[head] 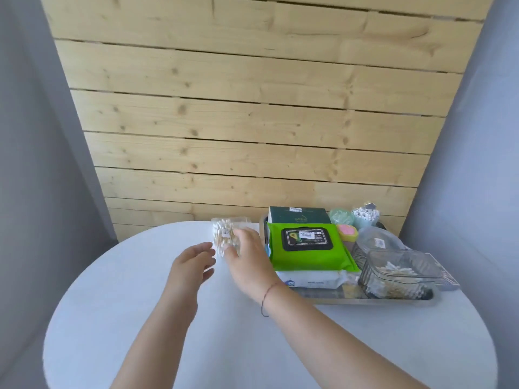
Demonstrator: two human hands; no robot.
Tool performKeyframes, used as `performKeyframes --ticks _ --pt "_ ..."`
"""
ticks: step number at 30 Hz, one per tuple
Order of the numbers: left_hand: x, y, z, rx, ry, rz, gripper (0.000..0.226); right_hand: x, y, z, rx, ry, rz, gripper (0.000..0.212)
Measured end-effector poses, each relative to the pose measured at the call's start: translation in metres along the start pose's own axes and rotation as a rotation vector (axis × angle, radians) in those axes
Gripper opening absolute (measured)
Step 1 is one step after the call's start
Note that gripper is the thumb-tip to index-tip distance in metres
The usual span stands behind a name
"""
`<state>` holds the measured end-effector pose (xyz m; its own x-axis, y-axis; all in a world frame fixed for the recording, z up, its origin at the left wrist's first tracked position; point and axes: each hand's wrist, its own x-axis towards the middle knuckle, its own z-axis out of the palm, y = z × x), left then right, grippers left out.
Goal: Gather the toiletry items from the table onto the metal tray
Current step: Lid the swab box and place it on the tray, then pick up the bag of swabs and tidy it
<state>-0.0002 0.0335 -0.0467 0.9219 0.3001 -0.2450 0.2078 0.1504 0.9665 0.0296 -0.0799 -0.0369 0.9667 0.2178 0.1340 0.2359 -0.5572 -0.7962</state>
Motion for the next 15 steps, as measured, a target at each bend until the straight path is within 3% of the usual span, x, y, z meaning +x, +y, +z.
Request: performKeyframes --ticks 5,9,11,14,15 --pt "0.049 -0.025 -0.005 -0.013 0.036 -0.150 0.058 0.070 0.003 0.043 -0.039 0.016 0.313 0.043" --pt "0.090 -0.023 -0.003 -0.051 0.083 -0.162 0.061 0.102 0.018 0.056 -0.140 0.052 0.430 0.051" --pt "0.111 -0.018 0.000 -0.047 0.075 -0.184 0.056 0.111 0.025 0.059 -0.197 0.040 0.459 0.050" --pt "0.134 -0.010 0.004 0.000 0.033 -0.212 0.020 0.115 0.034 0.067 -0.355 -0.056 0.435 0.045" --pt "0.140 -0.008 0.006 0.024 0.023 -0.212 0.018 0.114 0.036 0.068 -0.363 -0.072 0.421 0.043"
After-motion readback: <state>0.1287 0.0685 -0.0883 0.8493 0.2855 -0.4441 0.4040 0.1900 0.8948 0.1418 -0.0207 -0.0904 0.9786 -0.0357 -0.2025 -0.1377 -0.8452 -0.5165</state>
